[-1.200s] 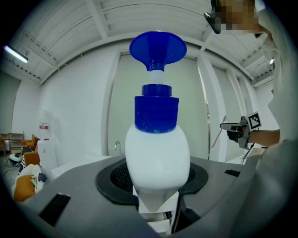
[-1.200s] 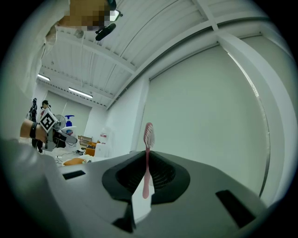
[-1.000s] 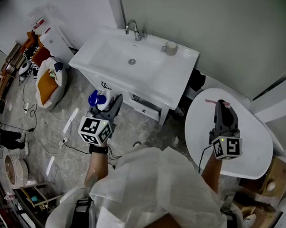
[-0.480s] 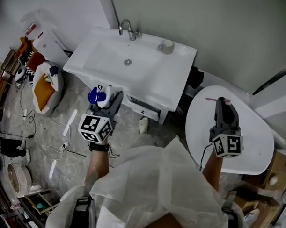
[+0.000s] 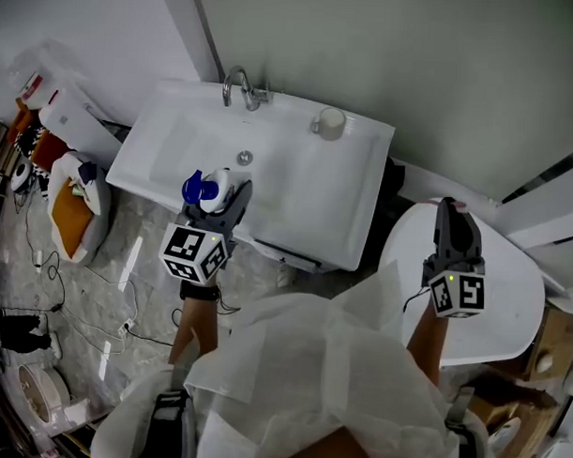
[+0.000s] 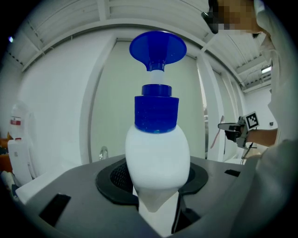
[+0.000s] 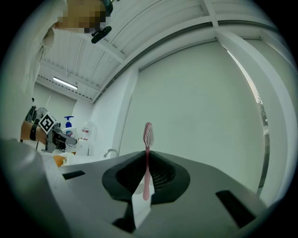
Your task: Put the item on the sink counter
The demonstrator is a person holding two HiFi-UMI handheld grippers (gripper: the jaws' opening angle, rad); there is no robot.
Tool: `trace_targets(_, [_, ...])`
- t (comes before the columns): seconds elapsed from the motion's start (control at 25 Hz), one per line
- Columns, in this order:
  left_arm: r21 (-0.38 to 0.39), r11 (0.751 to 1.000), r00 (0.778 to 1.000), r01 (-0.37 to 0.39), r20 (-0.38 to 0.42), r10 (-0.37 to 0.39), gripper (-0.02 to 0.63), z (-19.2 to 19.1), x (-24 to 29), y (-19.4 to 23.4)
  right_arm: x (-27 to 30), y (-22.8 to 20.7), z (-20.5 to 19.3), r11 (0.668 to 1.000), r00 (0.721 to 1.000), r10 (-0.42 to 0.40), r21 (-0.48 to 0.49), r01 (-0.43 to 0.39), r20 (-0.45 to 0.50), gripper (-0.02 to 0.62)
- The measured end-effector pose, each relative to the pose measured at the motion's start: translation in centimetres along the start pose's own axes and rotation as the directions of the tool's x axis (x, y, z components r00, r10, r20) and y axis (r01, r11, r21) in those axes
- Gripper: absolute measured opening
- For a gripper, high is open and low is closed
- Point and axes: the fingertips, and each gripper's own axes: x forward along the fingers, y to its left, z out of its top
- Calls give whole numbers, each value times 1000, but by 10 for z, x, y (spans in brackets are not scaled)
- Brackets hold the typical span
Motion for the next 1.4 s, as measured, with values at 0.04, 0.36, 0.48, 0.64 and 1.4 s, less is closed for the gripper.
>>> trace_targets(0.04, [3,1000,1000,13,-2,-13,204,2,11,8,11,-1,1,1000,1000,-10,-2,10,-1,21])
trace_targets(0.36, [17,993,993,120,7,-120,204,16,92,59,77,0,2,997,997,-70,-16,70,-16,21])
trace_targets(0.48, [22,987,987,158,4,-158,204,17,112,74,99,3,3,996,996,-90,-15,90,-8,21])
trace_targets(0.64, [24,981,982,191,-1,-191,204,16,131,94,126,9,7,995,995,-104,9,104,5,21])
trace_targets(1.4, [1,976,976,216,-4,-216,204,8,169,102,198,22,12,999,999,6,46,-8,46,21])
